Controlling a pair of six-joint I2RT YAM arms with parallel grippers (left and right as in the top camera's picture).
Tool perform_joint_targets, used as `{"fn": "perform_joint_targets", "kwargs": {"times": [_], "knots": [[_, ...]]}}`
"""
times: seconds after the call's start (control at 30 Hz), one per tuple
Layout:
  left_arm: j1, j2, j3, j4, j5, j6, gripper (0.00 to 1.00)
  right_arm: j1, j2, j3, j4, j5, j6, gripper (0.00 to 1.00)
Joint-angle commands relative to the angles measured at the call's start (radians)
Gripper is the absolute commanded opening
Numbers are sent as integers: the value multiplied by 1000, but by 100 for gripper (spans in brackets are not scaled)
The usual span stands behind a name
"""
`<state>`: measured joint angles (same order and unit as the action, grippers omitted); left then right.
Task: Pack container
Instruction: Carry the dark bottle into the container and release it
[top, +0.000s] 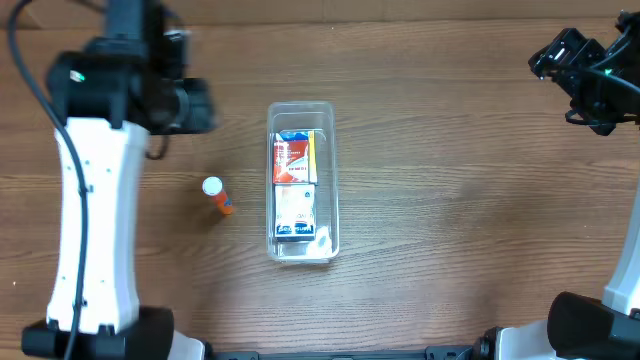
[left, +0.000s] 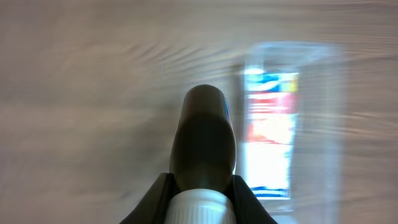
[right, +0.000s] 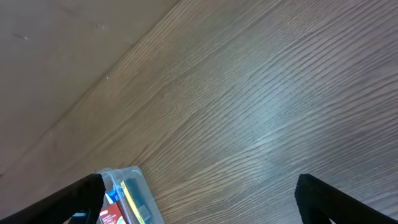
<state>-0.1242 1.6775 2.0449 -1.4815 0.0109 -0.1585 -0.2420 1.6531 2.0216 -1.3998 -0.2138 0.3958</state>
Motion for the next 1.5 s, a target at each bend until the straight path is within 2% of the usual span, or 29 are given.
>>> {"fn": "perform_joint_targets", "kwargs": {"times": [0.0,0.1,0.27,0.5,0.63,0.8,1.2,1.23,1.27,1.3,1.33,1.4,1.43,1.47], "knots": [[-157,2,-9,54,23,-85,19,-2,-5,7,3,-8,-4,100],[-257,36,-60,113,21,-135,20,-2,-5,7,3,-8,-4,100],[-353,108,-176,212,8,-224,19,-2,-5,7,3,-8,-4,100],[-392,234,-231,249,5,-361,16,-2,-5,7,3,-8,-4,100],[-398,256,-231,276,2,-389,17,-2,-5,7,3,-8,-4,100],[-404,291,-231,284,0,-498,20,-2,-5,7,3,-8,-4,100],[-407,414,-231,345,3,-492,21,-2,-5,7,3,-8,-4,100],[-407,414,-231,346,0,-492,24,-2,-5,7,3,-8,-4,100],[-407,413,-230,345,-3,-492,33,-2,-5,7,3,-8,-4,100],[-407,412,-230,341,-3,-486,45,-2,-5,7,3,-8,-4,100],[-407,407,-230,338,-2,-467,52,-2,-5,7,3,-8,-4,100],[-402,390,-219,312,2,-426,74,-2,-5,7,3,-8,-4,100],[-397,378,-207,292,1,-407,91,-2,-5,7,3,-8,-4,100],[-391,365,-190,271,1,-390,95,-2,-5,7,3,-8,-4,100]]}}
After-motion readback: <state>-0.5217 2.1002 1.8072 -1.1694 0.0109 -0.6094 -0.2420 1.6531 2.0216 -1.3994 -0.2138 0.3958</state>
